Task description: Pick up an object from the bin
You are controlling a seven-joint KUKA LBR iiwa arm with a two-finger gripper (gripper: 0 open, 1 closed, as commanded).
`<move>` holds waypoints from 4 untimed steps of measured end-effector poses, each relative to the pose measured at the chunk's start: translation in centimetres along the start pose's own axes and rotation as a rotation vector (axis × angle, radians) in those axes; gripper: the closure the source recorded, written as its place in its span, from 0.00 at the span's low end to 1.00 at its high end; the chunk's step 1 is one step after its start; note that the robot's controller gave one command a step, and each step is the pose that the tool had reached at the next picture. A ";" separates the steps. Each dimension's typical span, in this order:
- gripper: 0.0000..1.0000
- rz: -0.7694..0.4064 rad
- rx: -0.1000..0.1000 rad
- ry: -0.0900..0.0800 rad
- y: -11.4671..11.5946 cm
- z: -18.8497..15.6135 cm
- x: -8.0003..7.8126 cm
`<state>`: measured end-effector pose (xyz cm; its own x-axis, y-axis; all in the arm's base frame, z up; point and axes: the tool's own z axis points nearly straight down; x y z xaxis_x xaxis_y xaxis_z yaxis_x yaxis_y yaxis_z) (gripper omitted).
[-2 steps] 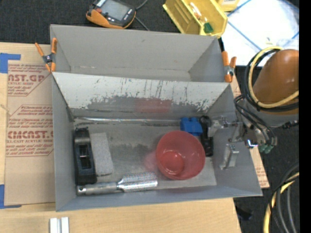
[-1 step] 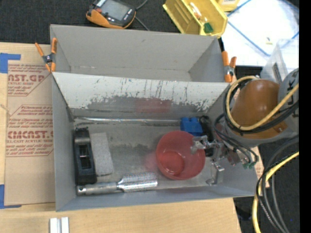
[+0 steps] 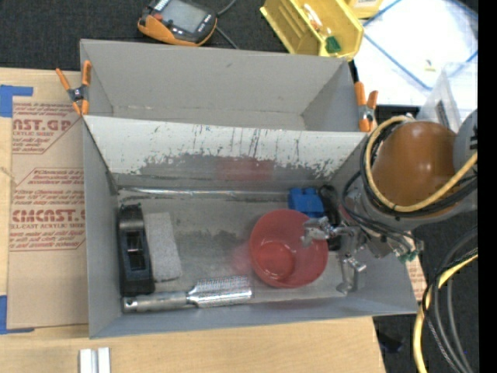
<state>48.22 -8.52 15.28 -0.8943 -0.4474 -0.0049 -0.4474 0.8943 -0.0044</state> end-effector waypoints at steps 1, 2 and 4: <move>0.00 -0.315 -0.008 0.005 -0.5 3.2 -0.1; 0.00 -0.066 0.010 -0.019 2.1 8.0 -1.5; 1.00 -0.779 0.006 -0.022 1.1 7.7 -1.4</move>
Offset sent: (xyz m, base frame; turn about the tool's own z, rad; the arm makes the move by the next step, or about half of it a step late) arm -0.0008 0.0247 -0.0828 -0.0650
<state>48.99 -6.92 7.55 -0.3215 -0.9467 -0.0182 -0.9466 0.3219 -0.0200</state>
